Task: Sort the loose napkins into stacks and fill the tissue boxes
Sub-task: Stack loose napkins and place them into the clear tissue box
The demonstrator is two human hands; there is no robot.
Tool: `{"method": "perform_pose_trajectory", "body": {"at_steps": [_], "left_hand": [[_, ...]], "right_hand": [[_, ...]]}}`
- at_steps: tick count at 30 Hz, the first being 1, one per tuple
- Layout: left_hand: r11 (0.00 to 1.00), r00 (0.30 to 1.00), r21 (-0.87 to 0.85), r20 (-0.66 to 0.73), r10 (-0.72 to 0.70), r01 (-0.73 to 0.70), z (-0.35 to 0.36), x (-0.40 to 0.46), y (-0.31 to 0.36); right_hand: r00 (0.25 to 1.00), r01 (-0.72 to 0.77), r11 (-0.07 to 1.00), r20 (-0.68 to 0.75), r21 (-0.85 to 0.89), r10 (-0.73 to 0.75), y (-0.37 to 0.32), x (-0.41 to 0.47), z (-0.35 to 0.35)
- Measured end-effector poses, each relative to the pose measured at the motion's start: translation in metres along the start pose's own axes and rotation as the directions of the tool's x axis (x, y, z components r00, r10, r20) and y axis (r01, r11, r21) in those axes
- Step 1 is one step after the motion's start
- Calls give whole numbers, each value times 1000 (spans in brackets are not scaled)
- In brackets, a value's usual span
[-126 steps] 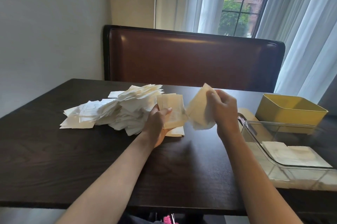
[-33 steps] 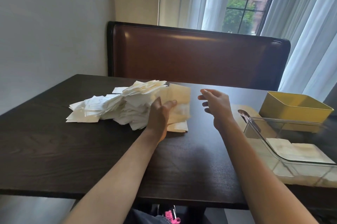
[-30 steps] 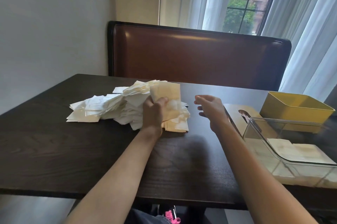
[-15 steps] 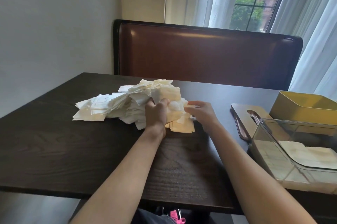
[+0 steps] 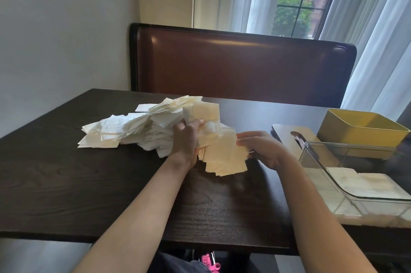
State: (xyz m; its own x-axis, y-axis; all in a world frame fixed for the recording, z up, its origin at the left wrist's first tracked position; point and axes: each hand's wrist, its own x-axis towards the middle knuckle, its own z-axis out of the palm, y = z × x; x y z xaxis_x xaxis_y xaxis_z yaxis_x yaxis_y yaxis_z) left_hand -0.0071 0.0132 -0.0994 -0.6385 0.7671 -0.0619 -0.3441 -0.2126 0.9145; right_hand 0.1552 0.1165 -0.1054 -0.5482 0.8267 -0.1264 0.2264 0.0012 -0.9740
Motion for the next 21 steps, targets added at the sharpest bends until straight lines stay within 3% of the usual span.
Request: {"method": "perform_pose_trajectory", "body": {"at_steps": [2,6,11,16,21], "left_hand": [[1000,1000,6,-21,3,-3,0,1,-2],[1000,1000,26,-28,11,-10,3,1,-6],[999,999,23,-17,36,-36,3,1,-6],[999,1000,36,-8,22,-22,1,3,-8],[999,1000,46,0,23,-23,-1,7,-11]], "right_hand": [[997,5,1000,-83,8,-4,-1,1,1],[968,46,983,-233,-177,-87,3,8,14],[972,156,910,-105,-384,-211,8,8,24],[967,171,870,-92,-462,-239,8,7,23],[939,240,913,-159,-331,-304,5,2,17]]}}
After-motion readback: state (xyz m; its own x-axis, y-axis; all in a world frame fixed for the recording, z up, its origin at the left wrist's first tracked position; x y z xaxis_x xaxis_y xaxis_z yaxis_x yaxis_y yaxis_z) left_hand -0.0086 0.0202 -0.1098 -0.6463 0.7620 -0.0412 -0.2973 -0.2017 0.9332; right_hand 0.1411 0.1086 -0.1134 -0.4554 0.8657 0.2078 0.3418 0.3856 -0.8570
